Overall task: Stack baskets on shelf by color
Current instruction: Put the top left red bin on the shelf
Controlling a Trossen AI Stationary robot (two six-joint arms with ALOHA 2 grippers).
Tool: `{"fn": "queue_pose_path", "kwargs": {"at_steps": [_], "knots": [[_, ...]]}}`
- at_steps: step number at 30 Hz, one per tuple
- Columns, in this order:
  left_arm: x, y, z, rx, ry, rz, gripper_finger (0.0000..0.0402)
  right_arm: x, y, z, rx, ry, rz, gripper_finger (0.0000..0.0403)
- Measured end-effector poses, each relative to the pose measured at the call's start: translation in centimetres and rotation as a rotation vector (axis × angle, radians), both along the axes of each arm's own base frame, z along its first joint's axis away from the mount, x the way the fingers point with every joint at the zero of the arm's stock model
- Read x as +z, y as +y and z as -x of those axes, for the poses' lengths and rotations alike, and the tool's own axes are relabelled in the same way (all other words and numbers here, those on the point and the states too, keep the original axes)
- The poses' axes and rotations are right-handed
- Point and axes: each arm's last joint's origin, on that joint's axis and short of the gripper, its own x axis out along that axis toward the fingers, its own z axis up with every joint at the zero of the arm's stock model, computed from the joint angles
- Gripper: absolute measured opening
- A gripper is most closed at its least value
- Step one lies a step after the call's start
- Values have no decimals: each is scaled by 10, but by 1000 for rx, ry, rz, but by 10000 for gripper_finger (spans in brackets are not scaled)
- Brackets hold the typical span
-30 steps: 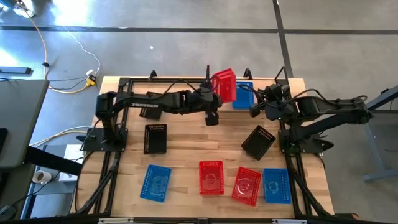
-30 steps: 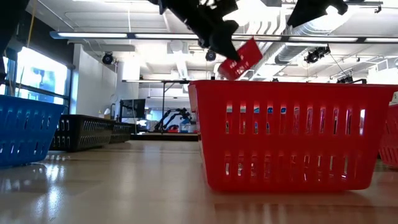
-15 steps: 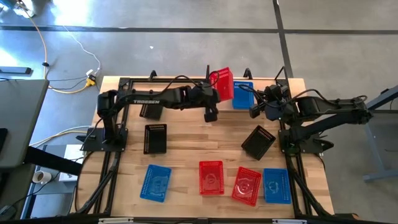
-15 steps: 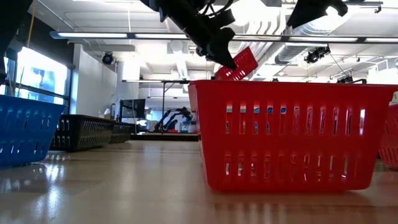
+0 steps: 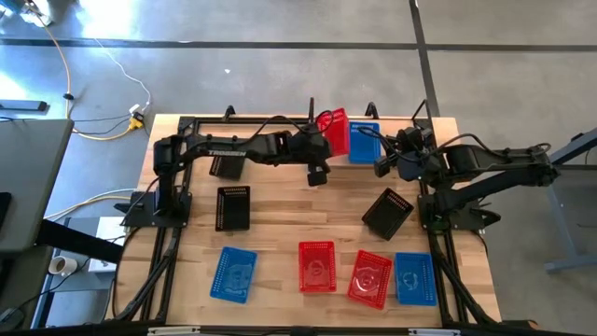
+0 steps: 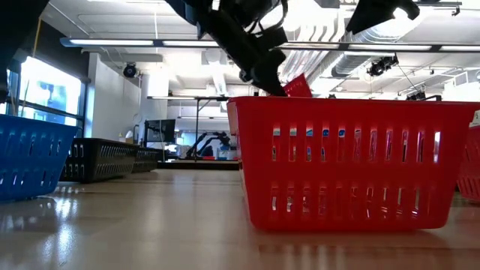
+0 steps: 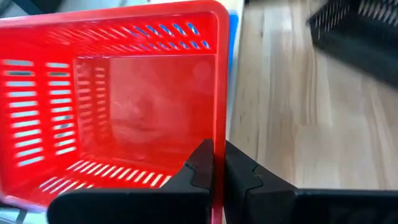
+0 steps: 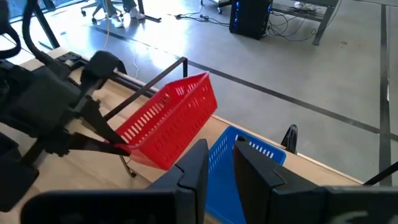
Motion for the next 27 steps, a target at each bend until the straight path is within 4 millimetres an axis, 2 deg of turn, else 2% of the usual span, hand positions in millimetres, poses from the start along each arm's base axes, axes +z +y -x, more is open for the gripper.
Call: {"fn": "queue_pose_path", "kwargs": {"at_steps": [4, 16, 27], "knots": [[-12, 4, -1, 29, 49, 0, 0, 0, 0, 0, 0, 0, 0, 62], [-24, 5, -6, 24, 83, -22, 0, 0, 0, 0, 2, 0, -2, 62], [-26, 6, -7, 42, 75, -26, 0, 0, 1, -1, 29, -2, -27, 62]]}}
